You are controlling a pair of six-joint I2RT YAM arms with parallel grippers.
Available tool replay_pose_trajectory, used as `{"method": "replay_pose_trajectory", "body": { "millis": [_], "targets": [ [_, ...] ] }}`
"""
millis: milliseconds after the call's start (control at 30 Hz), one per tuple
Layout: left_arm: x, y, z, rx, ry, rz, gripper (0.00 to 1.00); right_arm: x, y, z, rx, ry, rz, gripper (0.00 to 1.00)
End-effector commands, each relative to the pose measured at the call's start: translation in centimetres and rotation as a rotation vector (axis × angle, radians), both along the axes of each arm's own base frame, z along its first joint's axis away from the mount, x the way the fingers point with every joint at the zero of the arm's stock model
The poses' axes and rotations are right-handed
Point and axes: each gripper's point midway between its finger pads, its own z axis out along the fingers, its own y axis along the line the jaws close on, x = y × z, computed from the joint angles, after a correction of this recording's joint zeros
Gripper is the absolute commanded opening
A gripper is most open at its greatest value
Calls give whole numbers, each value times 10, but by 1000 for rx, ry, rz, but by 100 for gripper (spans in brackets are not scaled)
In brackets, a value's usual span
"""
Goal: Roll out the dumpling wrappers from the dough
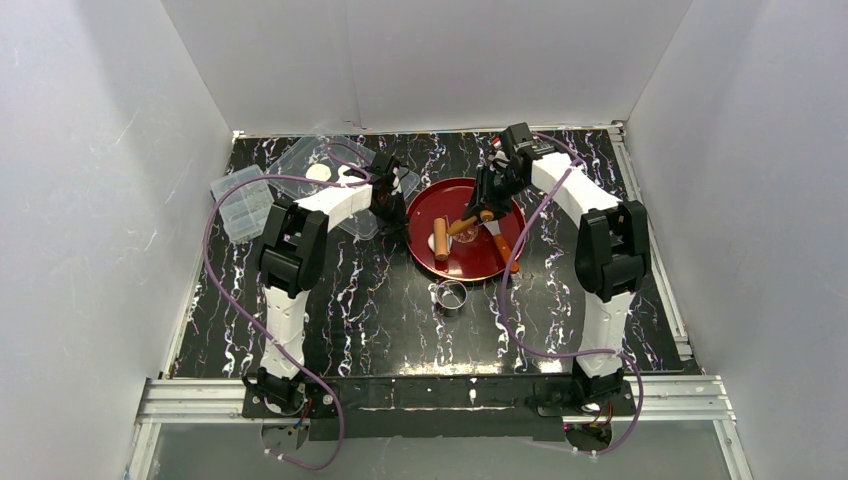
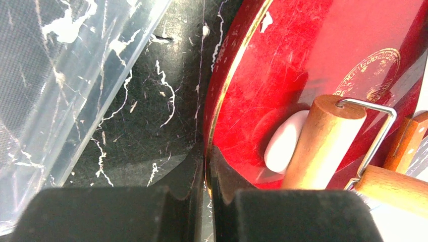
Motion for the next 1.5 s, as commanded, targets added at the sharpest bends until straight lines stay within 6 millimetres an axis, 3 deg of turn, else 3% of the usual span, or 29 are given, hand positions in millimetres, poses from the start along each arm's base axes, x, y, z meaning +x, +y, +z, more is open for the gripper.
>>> {"method": "replay_pose_trajectory", "body": {
  "millis": [0, 167, 300, 433, 633, 933, 1033, 1267, 1400, 1467],
  "targets": [
    [-23, 5, -15, 62, 37, -71, 0, -22, -43, -68, -283, 101, 19, 1],
    [-28, 8, -18, 75, 44, -77, 0, -8, -4, -63, -246, 60, 31, 1],
    [-29, 8, -19, 72, 44, -79, 0, -2, 3, -61, -231, 58, 33, 1],
    [-27, 7, -18, 75, 38, -78, 0, -3, -13, -54, -275, 35, 42, 1],
    [-27, 9, -16, 85, 33, -75, 0, -13, -60, -56, -299, 49, -30, 1],
    [-29, 11, -18, 103, 37, -77, 0, -34, -78, -66, -321, 81, -32, 1],
    [-29, 11, -19, 103, 38, -76, 0, -34, -69, -66, -291, 80, -35, 1],
    [-29, 10, -16, 103, 29, -81, 0, -29, -24, -79, -220, 116, -5, 1],
    [-30, 11, -17, 104, 30, -82, 0, -27, -14, -78, -198, 110, -7, 1],
    [-31, 11, -18, 105, 33, -83, 0, -28, -20, -76, -220, 104, -7, 1]
  ]
}}
